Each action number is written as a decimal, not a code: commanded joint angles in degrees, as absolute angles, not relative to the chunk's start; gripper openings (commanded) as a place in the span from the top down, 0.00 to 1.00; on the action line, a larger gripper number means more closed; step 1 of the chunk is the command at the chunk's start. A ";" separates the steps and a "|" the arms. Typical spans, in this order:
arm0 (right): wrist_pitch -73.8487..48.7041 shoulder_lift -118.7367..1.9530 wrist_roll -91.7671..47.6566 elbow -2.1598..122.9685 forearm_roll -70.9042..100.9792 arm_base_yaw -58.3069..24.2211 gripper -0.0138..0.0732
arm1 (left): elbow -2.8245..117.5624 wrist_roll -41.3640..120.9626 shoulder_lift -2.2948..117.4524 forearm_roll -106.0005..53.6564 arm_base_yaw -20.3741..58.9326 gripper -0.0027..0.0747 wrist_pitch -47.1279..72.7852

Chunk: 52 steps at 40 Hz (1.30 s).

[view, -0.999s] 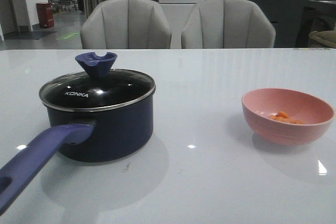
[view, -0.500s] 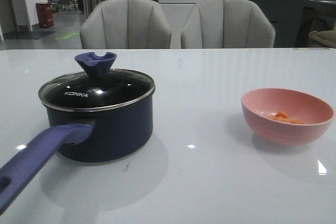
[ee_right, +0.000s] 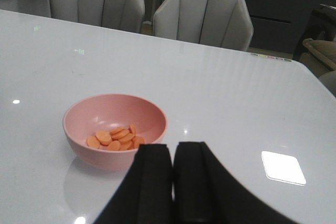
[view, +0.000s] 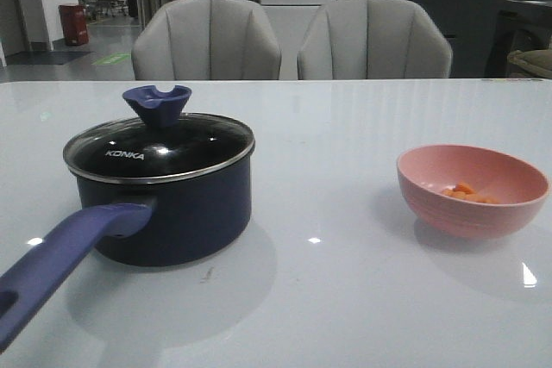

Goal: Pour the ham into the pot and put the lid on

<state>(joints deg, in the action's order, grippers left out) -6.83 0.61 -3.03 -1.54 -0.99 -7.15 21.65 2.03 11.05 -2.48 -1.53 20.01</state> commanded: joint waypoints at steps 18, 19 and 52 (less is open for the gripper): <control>-2.76 1.75 -3.25 -1.25 -1.72 -7.06 0.65 | 22.89 1.84 13.50 -3.20 1.91 0.80 16.86; -2.76 1.75 -3.25 -1.25 -1.72 -7.06 0.65 | 22.89 1.84 13.51 -3.20 1.91 0.79 17.12; -2.76 1.75 -3.25 -1.25 -1.72 -7.06 0.65 | 33.43 1.84 29.61 -4.25 9.50 0.19 27.30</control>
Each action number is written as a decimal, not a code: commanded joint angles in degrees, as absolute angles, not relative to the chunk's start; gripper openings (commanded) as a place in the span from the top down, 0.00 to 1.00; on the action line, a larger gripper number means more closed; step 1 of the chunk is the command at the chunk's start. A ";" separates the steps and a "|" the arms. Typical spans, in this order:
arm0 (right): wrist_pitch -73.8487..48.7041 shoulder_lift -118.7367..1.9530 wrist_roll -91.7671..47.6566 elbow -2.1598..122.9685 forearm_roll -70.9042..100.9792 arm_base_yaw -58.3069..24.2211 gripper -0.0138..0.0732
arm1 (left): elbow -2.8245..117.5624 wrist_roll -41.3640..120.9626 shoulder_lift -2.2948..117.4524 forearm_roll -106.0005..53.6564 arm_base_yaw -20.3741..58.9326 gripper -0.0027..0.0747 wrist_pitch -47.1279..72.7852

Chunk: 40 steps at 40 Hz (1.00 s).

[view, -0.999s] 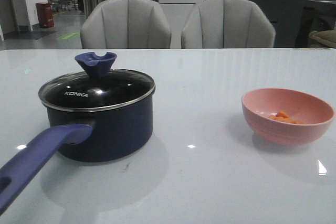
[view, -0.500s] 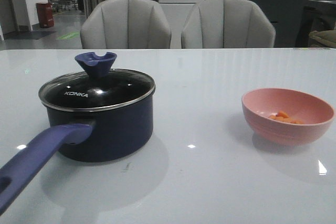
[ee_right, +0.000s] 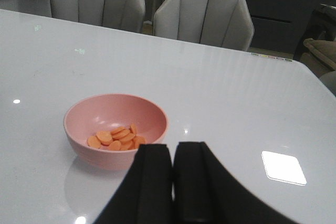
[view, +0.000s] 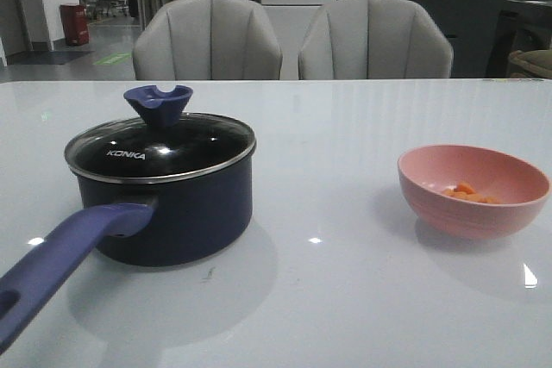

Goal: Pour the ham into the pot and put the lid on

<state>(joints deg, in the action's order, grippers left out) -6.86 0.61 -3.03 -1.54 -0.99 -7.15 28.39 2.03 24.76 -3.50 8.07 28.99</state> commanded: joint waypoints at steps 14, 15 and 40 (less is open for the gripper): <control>-2.76 1.75 -3.25 -1.25 -1.72 -7.06 0.65 | 53.40 1.84 53.44 -6.12 9.91 0.19 40.66; -2.76 1.75 -3.25 -1.25 -1.72 -7.06 0.65 | 54.55 1.84 55.12 -6.17 9.91 0.19 41.70; -2.76 1.75 -3.25 -1.25 -1.72 -7.06 0.65 | 78.45 -6.36 84.48 -1.42 23.37 0.20 48.49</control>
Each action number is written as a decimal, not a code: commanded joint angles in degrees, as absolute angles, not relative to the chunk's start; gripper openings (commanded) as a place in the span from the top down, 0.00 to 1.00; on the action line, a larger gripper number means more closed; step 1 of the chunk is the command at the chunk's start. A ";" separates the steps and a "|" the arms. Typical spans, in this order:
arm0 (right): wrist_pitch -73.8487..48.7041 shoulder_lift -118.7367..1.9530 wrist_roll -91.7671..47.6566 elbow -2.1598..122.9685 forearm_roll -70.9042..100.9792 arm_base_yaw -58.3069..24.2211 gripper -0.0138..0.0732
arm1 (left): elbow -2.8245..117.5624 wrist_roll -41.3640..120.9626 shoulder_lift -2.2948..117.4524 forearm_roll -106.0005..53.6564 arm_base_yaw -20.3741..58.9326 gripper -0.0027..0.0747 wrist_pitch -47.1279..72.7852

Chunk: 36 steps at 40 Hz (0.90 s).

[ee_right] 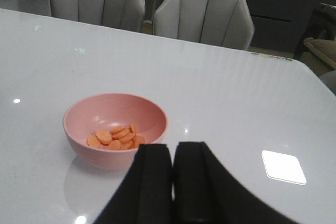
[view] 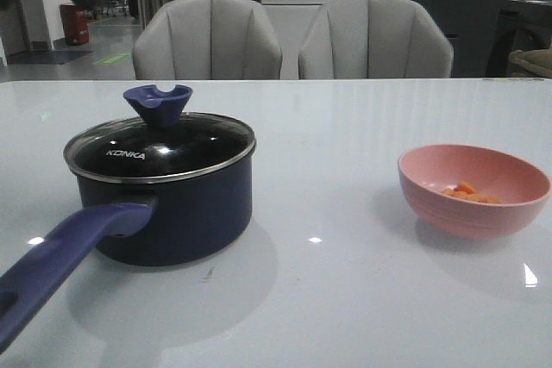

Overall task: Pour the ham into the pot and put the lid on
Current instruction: 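Lower the left gripper over the pot lid's purple knob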

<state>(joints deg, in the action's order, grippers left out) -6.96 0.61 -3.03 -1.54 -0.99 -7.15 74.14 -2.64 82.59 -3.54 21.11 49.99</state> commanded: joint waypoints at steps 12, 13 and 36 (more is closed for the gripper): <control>-2.76 1.75 -3.25 -1.25 -1.72 -7.06 0.65 | 89.48 -13.23 95.85 1.37 26.97 0.20 54.51; -2.76 1.75 -3.25 -1.25 -1.72 -7.06 0.65 | 90.53 -13.89 96.81 1.63 27.09 0.20 55.52; -2.76 1.75 -3.25 -1.25 -1.72 -7.06 0.65 | 100.33 -19.20 106.18 4.52 29.51 0.20 66.67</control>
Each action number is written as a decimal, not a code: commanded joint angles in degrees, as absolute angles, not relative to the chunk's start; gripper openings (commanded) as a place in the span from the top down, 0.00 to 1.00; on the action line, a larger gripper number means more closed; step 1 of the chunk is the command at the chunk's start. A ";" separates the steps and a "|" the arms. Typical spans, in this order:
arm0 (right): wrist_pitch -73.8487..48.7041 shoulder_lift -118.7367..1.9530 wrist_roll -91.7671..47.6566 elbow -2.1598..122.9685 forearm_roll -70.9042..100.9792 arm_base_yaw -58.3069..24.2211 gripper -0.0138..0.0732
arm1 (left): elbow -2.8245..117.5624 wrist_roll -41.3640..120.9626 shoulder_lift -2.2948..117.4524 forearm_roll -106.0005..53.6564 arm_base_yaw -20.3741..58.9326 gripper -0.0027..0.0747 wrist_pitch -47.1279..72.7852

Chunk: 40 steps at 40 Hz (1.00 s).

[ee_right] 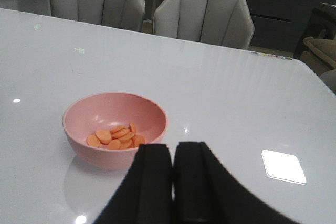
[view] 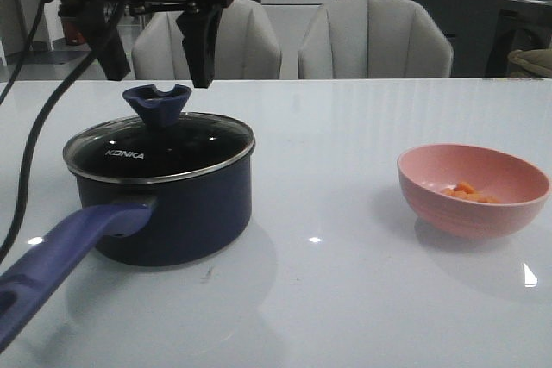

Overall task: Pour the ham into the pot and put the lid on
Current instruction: 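Lower the left gripper over the pot lid's purple knob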

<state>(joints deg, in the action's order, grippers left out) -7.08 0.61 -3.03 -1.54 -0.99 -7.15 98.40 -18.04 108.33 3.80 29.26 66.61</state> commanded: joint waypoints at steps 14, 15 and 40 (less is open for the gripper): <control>-2.76 1.75 -3.25 -1.25 -1.72 -7.13 0.65 | 100.33 -21.81 107.51 4.25 29.51 0.21 66.39; -2.76 1.75 -3.25 -1.25 -1.72 -7.13 0.65 | 100.33 -21.89 107.51 4.25 29.51 0.21 66.39; -2.76 1.75 -3.25 -1.25 -1.72 -7.13 0.65 | 100.33 -22.25 107.51 1.35 29.26 0.21 65.88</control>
